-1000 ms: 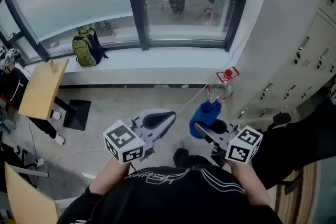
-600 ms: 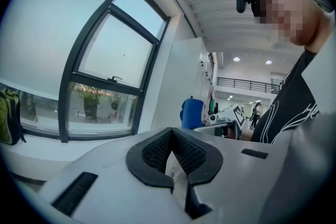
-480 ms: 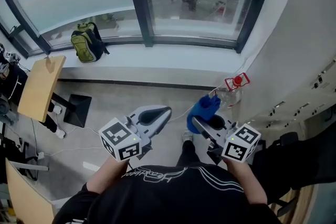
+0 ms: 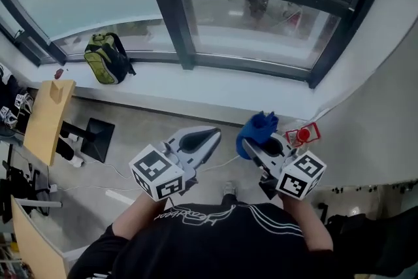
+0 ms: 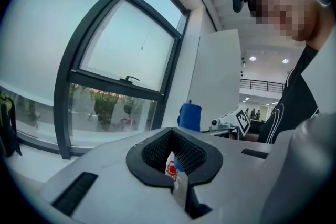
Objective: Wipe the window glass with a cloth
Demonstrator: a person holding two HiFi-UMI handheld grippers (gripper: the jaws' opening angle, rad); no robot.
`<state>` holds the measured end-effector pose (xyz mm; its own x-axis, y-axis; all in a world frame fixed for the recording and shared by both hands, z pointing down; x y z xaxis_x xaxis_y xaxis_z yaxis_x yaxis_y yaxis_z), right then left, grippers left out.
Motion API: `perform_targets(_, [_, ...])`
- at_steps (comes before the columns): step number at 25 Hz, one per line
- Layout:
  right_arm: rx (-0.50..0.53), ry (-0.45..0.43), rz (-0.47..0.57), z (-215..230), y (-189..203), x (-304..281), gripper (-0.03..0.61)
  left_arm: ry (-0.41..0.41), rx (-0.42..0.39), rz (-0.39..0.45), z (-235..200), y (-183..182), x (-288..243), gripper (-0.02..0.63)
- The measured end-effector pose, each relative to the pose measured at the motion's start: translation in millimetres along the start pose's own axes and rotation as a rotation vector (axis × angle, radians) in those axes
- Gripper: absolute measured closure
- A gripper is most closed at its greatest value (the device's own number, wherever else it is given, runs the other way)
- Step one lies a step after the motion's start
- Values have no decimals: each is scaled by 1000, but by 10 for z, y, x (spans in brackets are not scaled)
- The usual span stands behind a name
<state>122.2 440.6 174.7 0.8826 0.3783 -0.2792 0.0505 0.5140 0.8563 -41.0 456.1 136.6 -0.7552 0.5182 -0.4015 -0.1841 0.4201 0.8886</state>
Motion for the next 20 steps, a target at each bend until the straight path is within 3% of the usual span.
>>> perform_targets(8, [24,-36,10,514,-460,-267,486,-92,14,3,-496,-262,-270,609])
perform_targets(20, [10,20,13,1042,-720,-758,485,-92,21,47,-1374,-478,-516,609])
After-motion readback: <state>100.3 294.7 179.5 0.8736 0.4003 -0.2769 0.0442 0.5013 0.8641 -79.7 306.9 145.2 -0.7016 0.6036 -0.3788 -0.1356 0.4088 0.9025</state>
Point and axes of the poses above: the fingertips, and each gripper's own axes: x backward along the fingers, z to its right, y out of its underside, the point moved 6 cm from there along x, backward along the fingers, and after that the axes turned 14 degrees about -z, right-handed, at the moved point
